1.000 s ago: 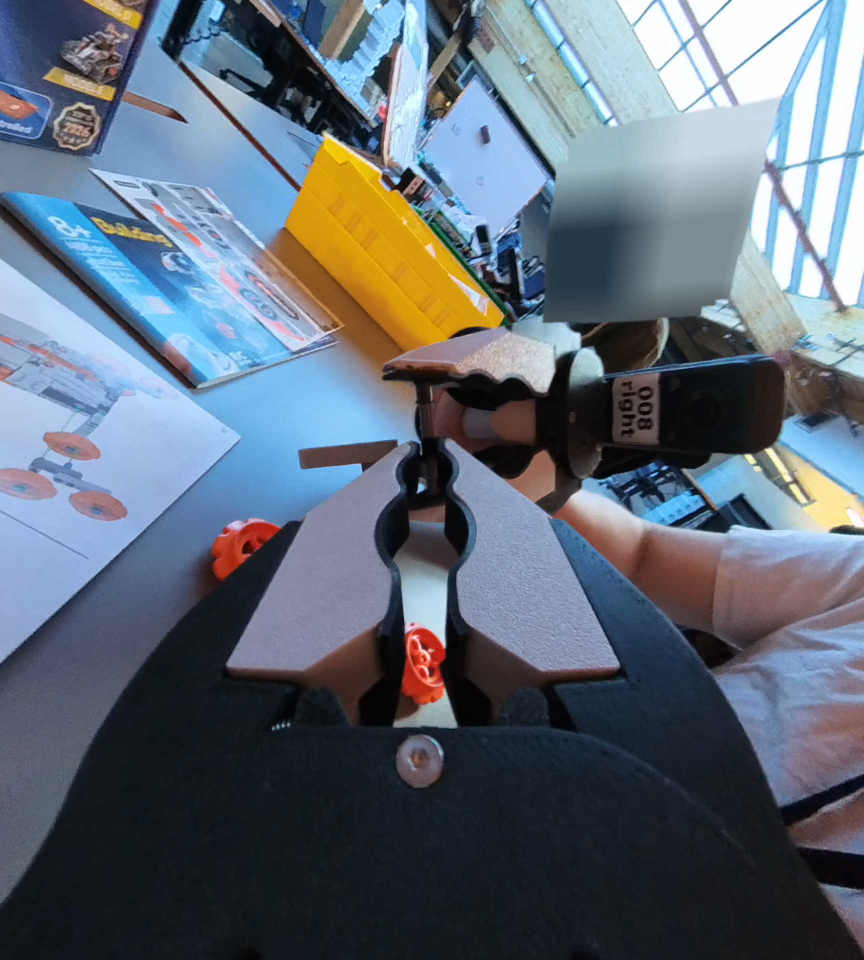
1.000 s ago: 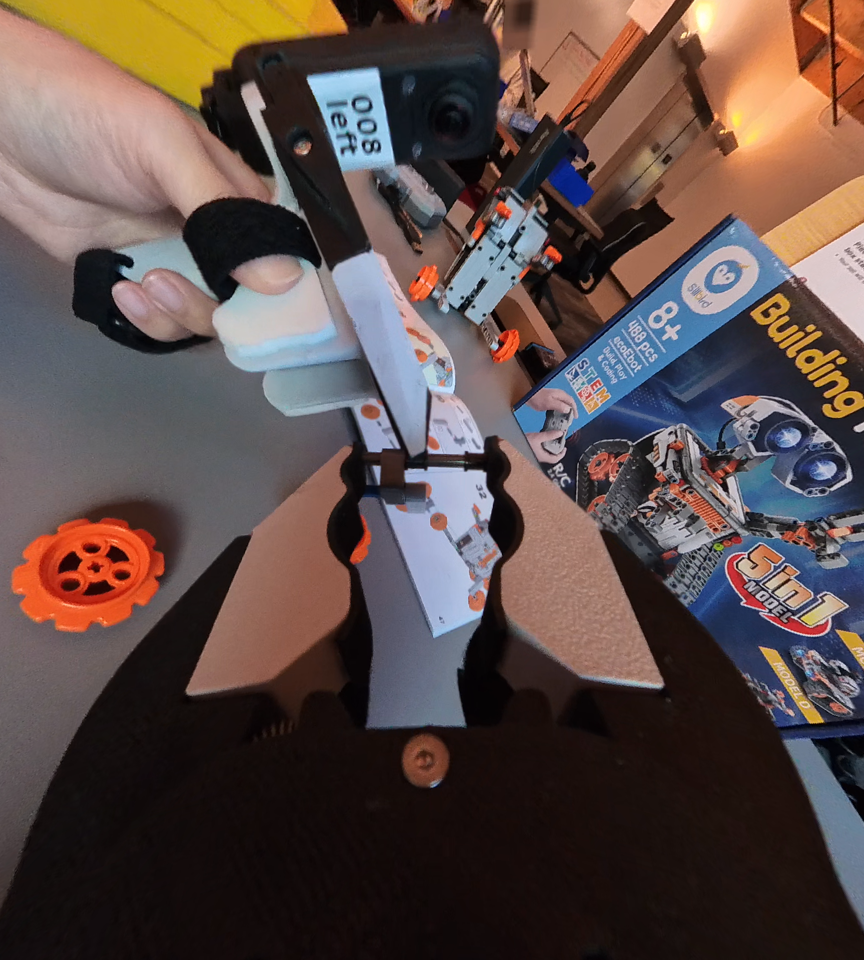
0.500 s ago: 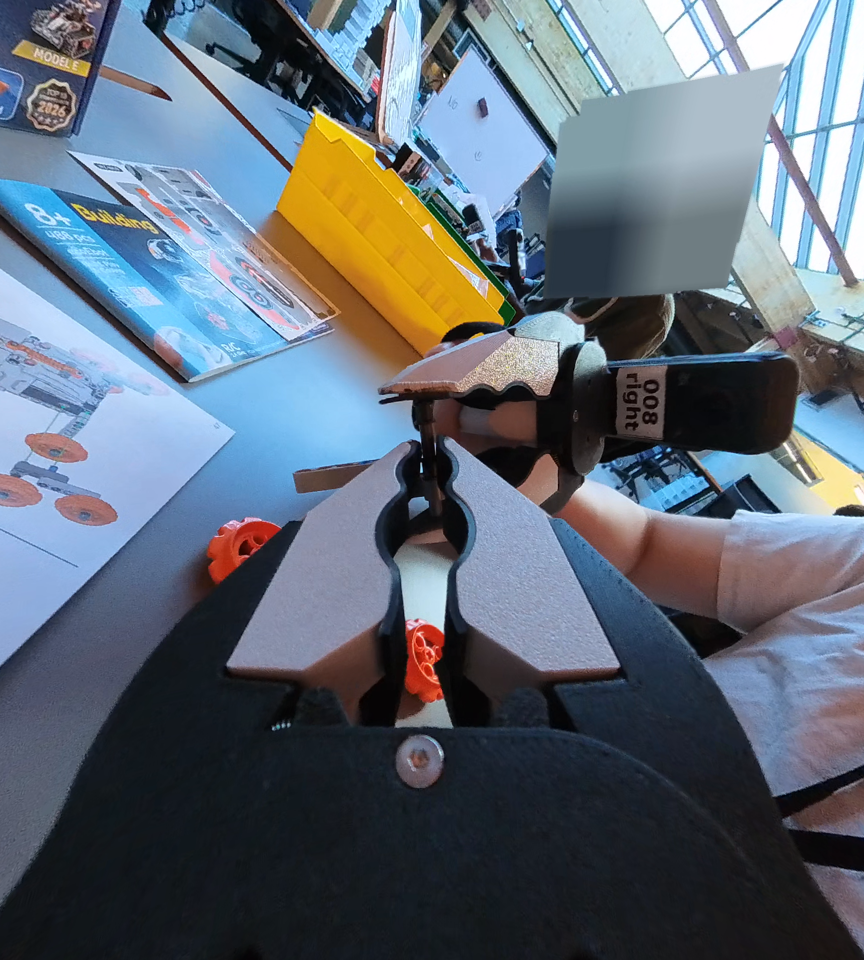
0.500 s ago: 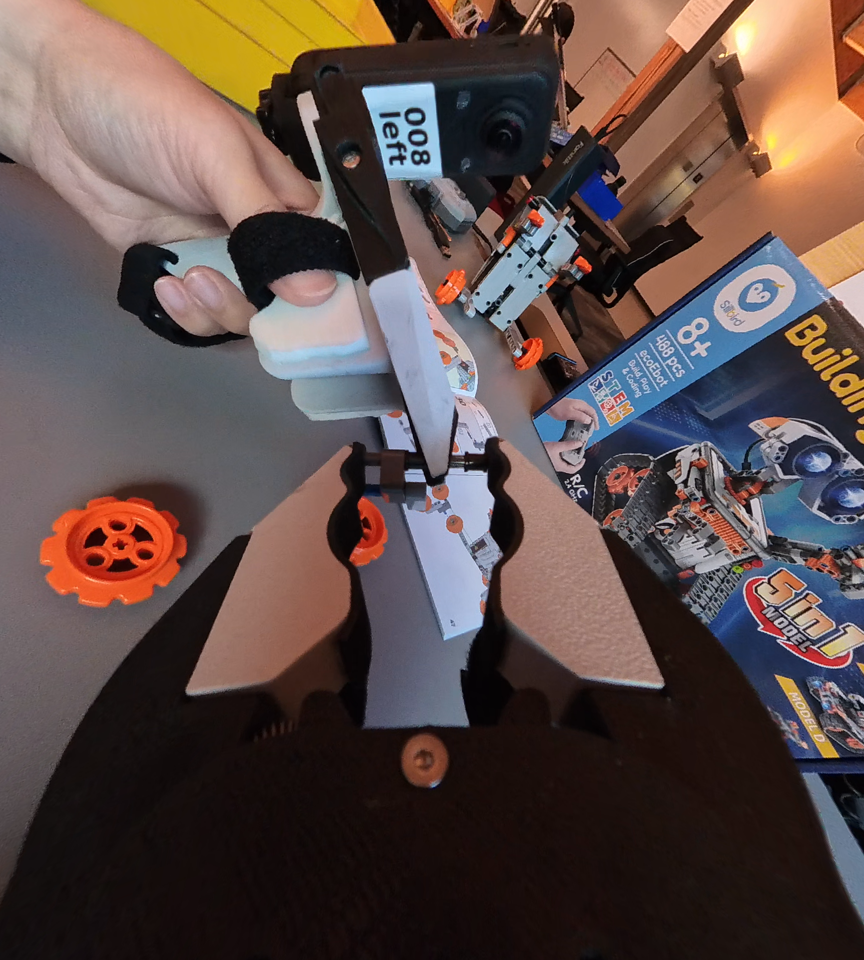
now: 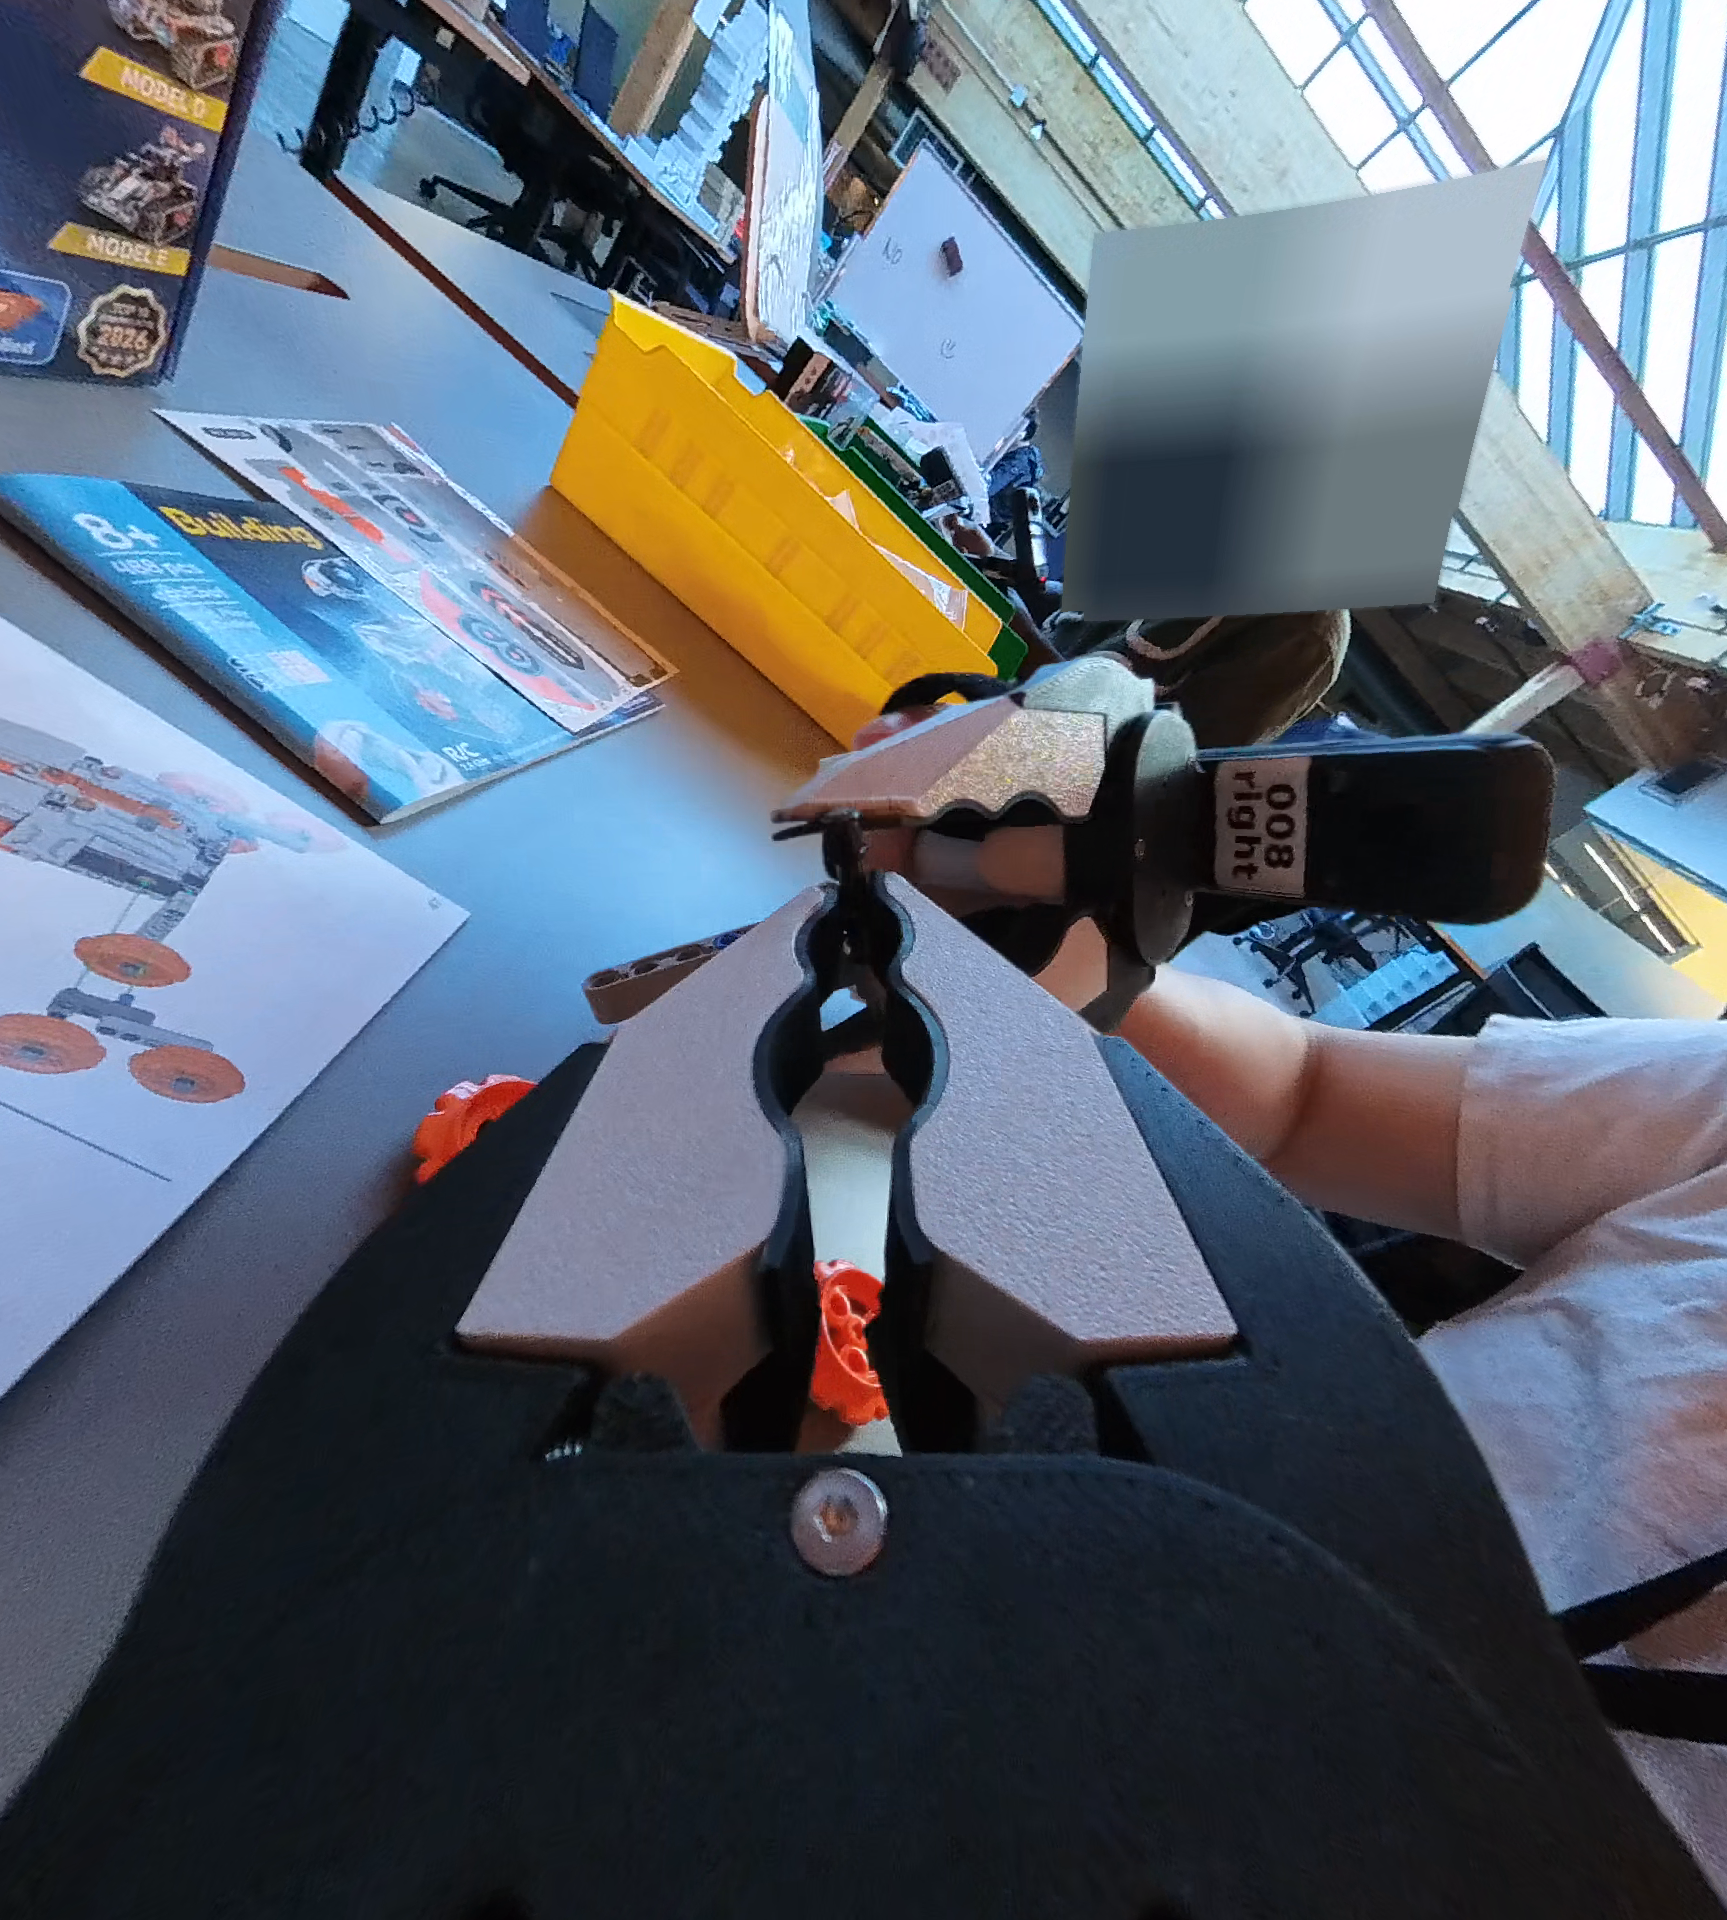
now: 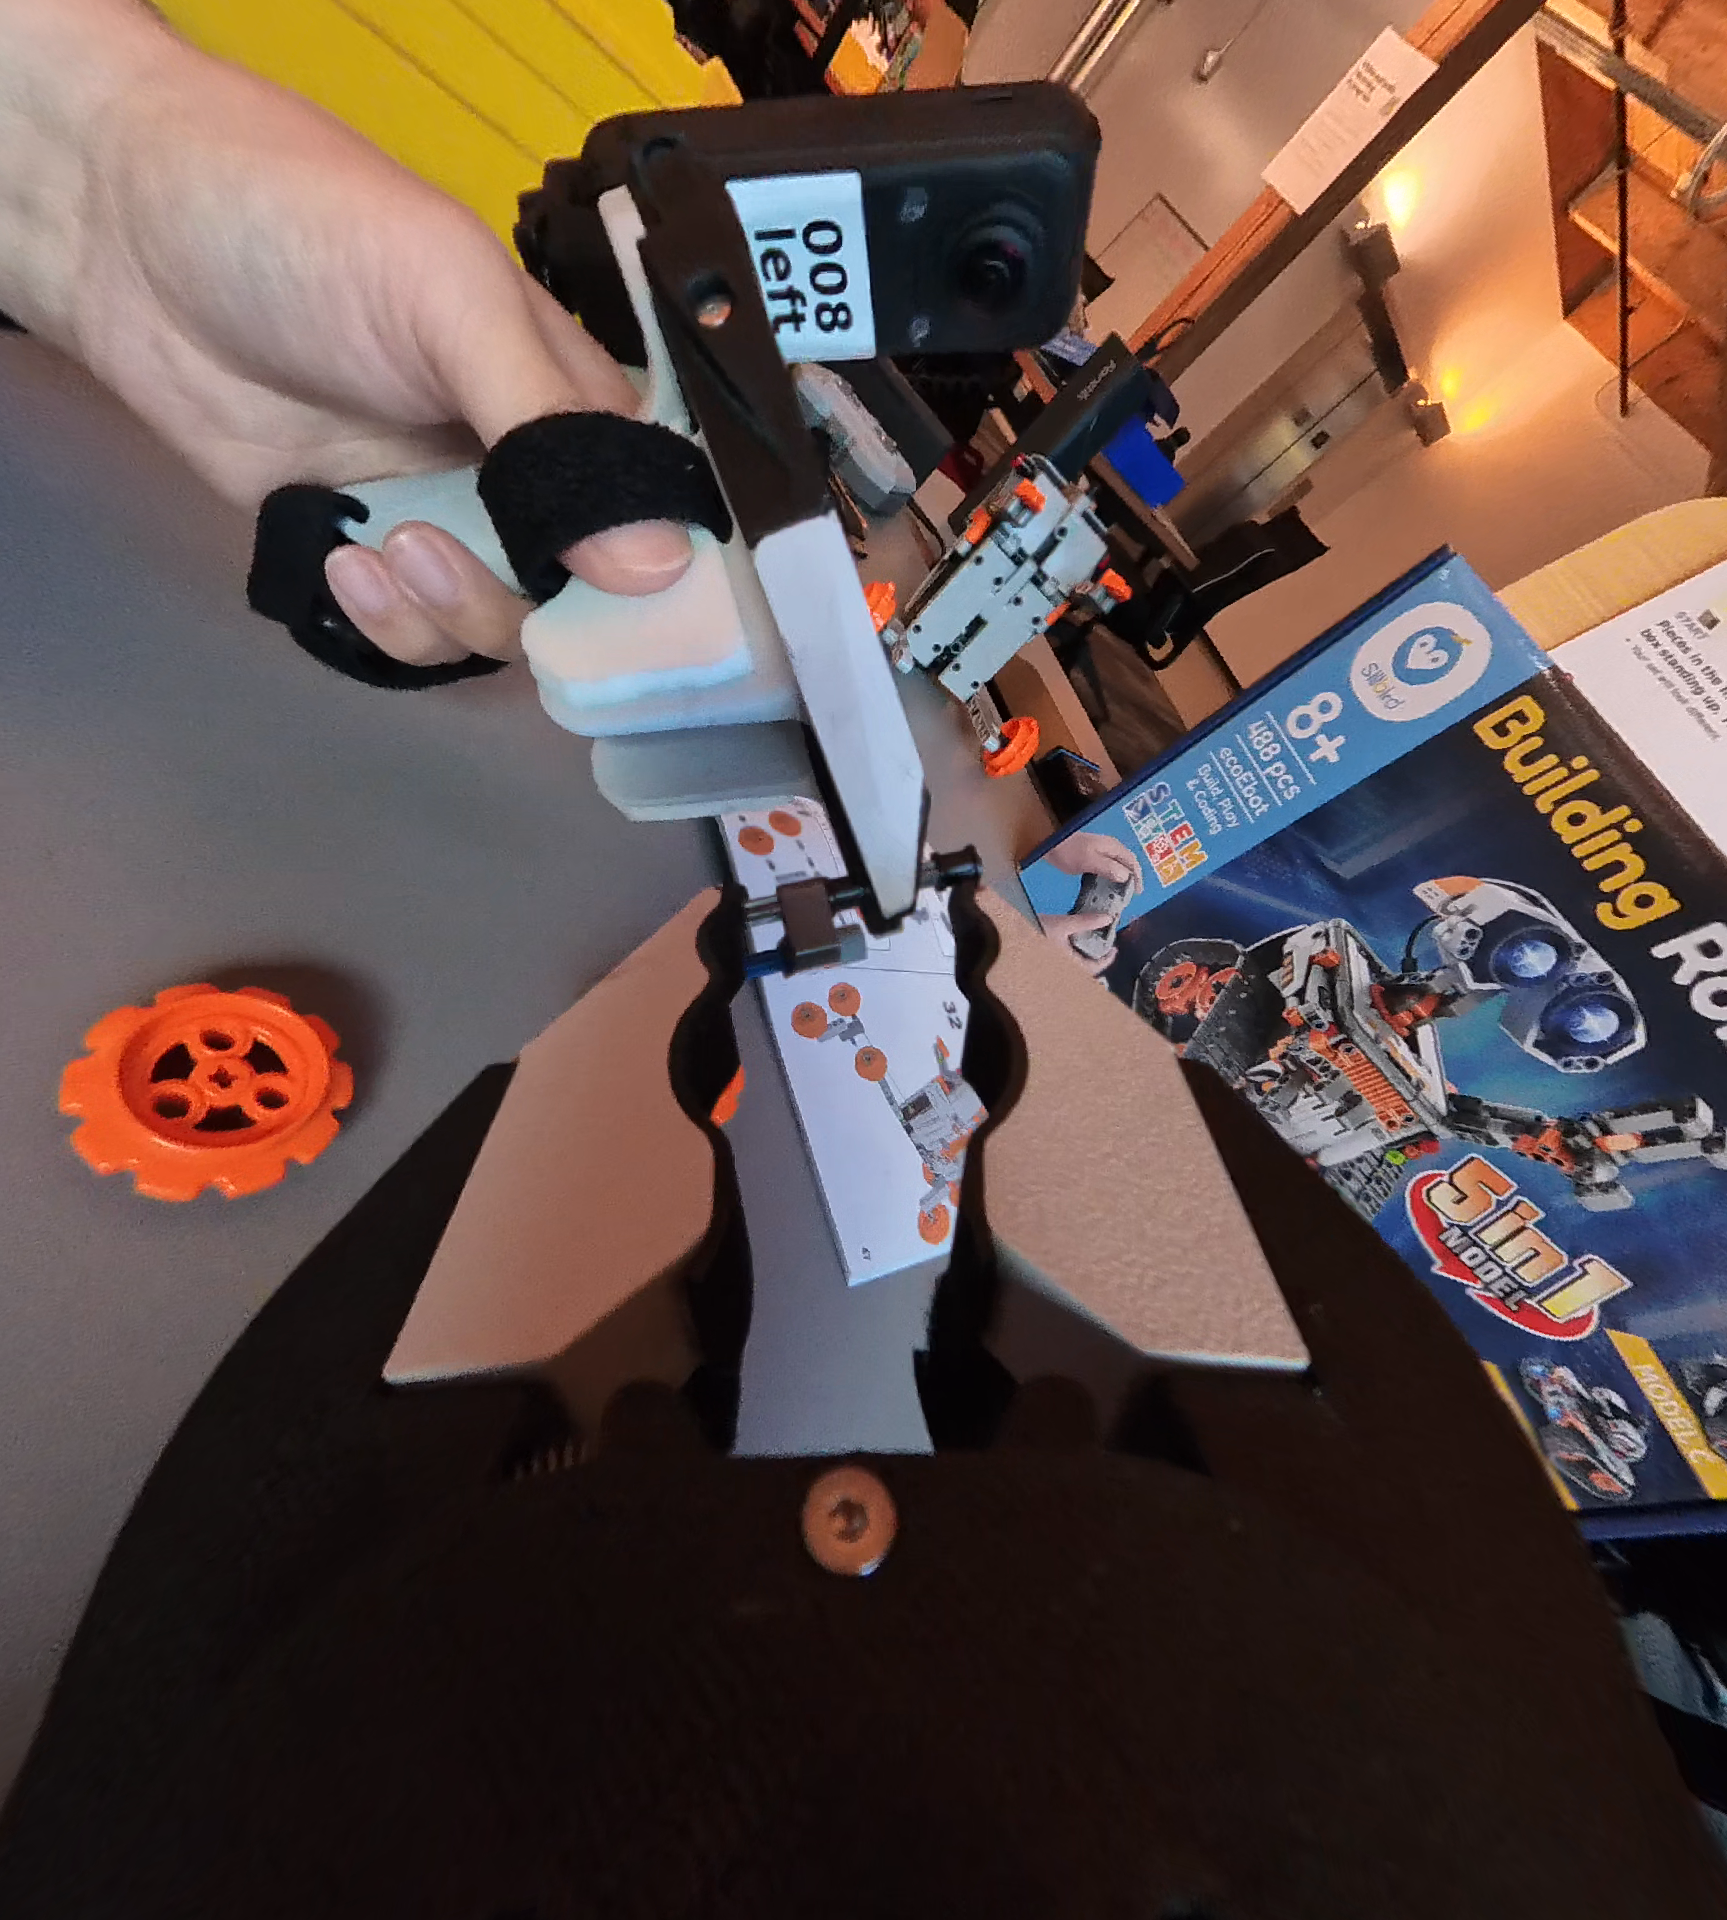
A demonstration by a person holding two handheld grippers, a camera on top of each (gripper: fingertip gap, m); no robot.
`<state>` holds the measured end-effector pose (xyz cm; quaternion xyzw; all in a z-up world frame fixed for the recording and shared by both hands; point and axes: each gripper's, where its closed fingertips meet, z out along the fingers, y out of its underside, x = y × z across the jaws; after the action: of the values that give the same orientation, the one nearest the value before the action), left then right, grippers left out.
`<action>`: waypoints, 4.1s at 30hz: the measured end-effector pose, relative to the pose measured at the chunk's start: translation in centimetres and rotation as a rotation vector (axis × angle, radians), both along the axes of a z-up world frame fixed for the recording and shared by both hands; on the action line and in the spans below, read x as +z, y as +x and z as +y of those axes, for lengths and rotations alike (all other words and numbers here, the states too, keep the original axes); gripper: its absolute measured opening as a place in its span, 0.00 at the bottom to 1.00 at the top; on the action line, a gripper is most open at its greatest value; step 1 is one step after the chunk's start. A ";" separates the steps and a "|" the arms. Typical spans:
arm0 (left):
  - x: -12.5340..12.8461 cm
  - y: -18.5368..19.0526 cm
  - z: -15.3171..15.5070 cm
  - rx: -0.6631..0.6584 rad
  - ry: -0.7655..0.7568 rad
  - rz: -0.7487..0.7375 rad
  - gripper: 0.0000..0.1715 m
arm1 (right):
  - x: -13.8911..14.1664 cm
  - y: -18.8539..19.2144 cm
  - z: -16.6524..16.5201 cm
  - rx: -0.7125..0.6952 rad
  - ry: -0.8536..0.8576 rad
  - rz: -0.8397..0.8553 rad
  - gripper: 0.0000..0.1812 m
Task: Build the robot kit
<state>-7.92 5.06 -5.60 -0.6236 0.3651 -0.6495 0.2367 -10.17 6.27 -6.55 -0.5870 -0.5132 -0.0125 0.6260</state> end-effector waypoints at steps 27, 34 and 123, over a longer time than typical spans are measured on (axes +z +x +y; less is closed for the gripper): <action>-0.2 0.2 0.2 0.015 0.038 0.031 0.00 | 0.2 0.1 0.5 -0.047 0.016 0.001 0.27; -0.2 0.3 0.3 0.030 0.044 0.029 0.00 | 0.2 0.1 0.6 -0.051 0.003 0.008 0.25; 0.9 6.7 1.4 -0.168 -0.048 -0.046 0.02 | 0.1 5.5 2.9 -0.206 -0.039 0.091 0.24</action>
<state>-1.22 6.44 -4.72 -0.5810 0.3949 -0.6899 0.1746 -4.64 9.18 -6.41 -0.6488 -0.4212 -0.0400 0.6325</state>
